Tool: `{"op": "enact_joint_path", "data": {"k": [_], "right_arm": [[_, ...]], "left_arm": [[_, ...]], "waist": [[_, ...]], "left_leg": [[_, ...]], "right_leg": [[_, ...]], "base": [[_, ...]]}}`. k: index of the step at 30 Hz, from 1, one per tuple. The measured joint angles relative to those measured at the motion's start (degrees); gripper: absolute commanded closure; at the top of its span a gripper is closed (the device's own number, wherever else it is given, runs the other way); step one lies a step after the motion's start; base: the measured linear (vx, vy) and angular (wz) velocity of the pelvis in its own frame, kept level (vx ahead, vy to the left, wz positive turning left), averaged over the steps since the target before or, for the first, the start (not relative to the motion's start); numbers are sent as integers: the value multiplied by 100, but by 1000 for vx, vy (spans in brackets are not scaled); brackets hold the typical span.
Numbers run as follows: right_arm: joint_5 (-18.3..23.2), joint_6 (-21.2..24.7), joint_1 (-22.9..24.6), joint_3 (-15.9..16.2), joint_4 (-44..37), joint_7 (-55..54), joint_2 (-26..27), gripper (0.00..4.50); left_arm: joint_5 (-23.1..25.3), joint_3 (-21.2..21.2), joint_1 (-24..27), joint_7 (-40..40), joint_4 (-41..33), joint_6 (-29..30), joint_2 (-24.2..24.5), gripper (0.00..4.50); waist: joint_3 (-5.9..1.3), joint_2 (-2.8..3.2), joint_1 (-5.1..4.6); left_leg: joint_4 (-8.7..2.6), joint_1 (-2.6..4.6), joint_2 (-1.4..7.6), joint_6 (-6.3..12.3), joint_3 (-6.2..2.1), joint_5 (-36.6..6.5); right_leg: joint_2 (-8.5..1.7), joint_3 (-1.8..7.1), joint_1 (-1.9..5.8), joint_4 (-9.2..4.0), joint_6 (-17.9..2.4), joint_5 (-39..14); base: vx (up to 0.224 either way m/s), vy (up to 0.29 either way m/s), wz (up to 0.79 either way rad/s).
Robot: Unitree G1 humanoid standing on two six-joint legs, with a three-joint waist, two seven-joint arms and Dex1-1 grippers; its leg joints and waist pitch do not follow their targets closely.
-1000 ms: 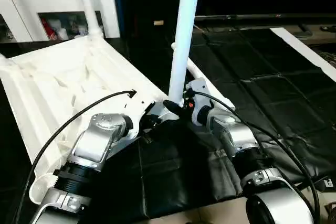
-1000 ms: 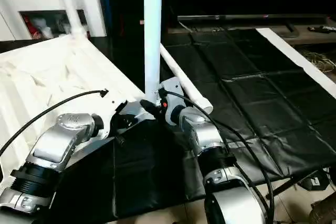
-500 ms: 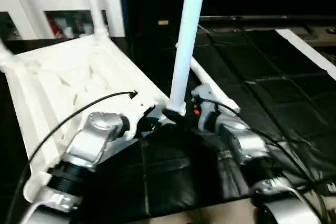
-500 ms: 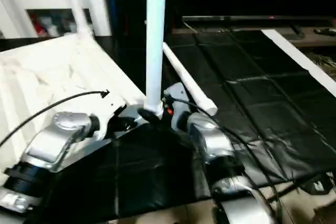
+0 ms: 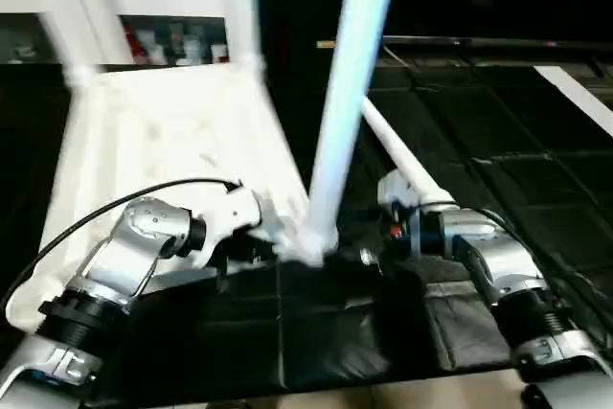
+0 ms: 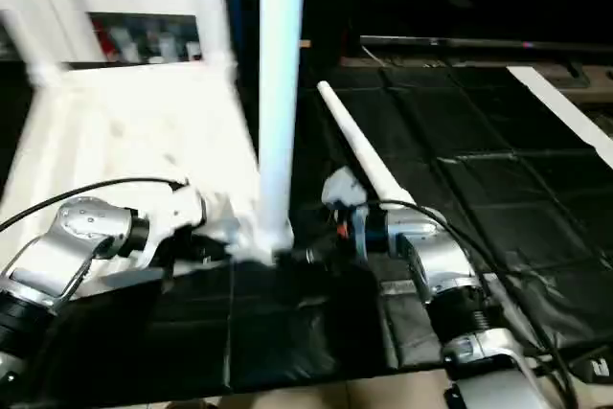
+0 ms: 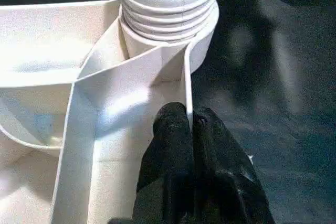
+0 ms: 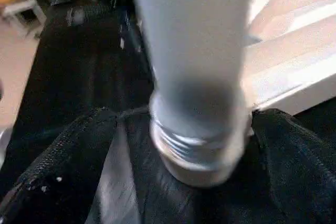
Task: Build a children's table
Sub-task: Rotate leg to tighten
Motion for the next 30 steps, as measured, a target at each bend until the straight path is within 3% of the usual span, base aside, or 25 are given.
{"op": "enact_joint_path", "data": {"k": [6,13,30], "right_arm": [[-76,-192,-103,223,24,311,4,3],[-76,-264,-102,400,45,443,14,3],[3,-256,-104,407,196,514,206,135]], "left_arm": [[15,-265,-111,-362,82,-388,-9,450],[38,-295,-174,-449,230,-620,-32,450],[28,-292,-197,-457,366,-763,-40,450]], "waist": [[-3,-5,13],[-4,-6,-11],[-6,-9,-12]], "left_leg": [[1,2,0,0,-1,0],[1,4,2,0,-1,0],[1,8,2,-1,0,0]], "right_leg": [[-1,1,5,3,4,-2],[-1,1,3,6,7,-4],[-1,1,4,12,7,-4]], "base": [[0,0,0],[0,0,0],[0,0,0]]}}
